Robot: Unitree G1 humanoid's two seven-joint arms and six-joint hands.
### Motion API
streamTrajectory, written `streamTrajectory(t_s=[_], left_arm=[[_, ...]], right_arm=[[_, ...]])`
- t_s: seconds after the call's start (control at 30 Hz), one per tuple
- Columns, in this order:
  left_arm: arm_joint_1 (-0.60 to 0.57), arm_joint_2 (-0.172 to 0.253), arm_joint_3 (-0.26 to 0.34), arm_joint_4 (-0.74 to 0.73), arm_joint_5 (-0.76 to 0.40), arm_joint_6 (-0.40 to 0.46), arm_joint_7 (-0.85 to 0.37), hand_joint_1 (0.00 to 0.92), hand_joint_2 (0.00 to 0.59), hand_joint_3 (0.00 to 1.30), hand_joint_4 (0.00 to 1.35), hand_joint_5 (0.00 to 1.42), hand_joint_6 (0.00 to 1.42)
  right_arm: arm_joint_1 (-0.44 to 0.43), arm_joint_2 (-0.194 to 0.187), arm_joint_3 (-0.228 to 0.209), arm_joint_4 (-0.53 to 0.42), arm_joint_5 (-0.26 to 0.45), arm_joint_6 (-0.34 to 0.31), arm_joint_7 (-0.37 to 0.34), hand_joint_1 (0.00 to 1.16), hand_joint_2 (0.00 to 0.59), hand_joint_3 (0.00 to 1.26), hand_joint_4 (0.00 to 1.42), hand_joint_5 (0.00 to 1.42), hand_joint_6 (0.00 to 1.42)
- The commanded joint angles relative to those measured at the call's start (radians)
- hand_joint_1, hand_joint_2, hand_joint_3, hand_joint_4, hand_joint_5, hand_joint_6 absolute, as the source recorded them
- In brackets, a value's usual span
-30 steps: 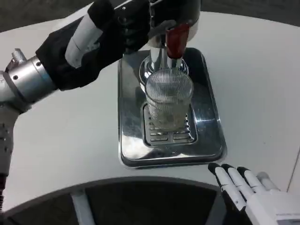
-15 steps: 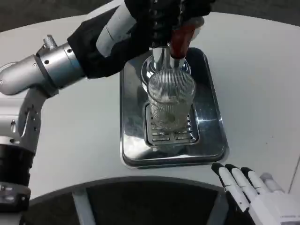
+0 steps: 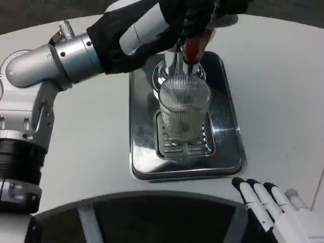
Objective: Grasp the cup under the faucet to collect the drink, then remove the cup.
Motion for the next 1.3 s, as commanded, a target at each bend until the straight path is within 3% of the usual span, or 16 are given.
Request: streamTrajectory(t_s=[0.03, 0.33, 0.6, 1.03, 1.3], left_arm=[[-0.005, 0.021, -0.039, 0.018, 0.051, -0.061, -0.048, 0.000, 0.000, 0.00, 0.00, 0.00, 0.00], [0.013, 0.064, -0.066, 0.061, 0.104, -0.182, -0.059, 0.000, 0.001, 0.00, 0.00, 0.03, 0.00], [0.035, 0.101, -0.072, 0.102, 0.126, -0.240, -0.053, 0.000, 0.002, 0.01, 0.00, 0.04, 0.00], [0.036, 0.130, -0.068, 0.129, 0.141, -0.287, -0.049, 0.000, 0.001, 0.01, 0.00, 0.06, 0.00], [0.031, 0.133, -0.074, 0.124, 0.150, -0.325, -0.046, 0.000, 0.006, 0.01, 0.00, 0.06, 0.00]], right_arm=[[0.009, 0.007, -0.001, -0.016, 0.018, -0.008, -0.009, 0.71, 0.306, 0.00, 0.00, 0.00, 0.00], [-0.101, -0.005, -0.032, 0.013, 0.107, 0.050, 0.008, 0.68, 0.297, 0.00, 0.00, 0.00, 0.00], [-0.225, -0.009, -0.051, 0.067, 0.156, 0.116, 0.006, 0.67, 0.290, 0.00, 0.00, 0.00, 0.00], [-0.353, -0.002, -0.038, 0.182, 0.217, 0.194, -0.045, 0.60, 0.258, 0.00, 0.00, 0.00, 0.00], [-0.445, 0.015, -0.002, 0.263, 0.233, 0.242, -0.101, 0.59, 0.255, 0.00, 0.00, 0.00, 0.00]])
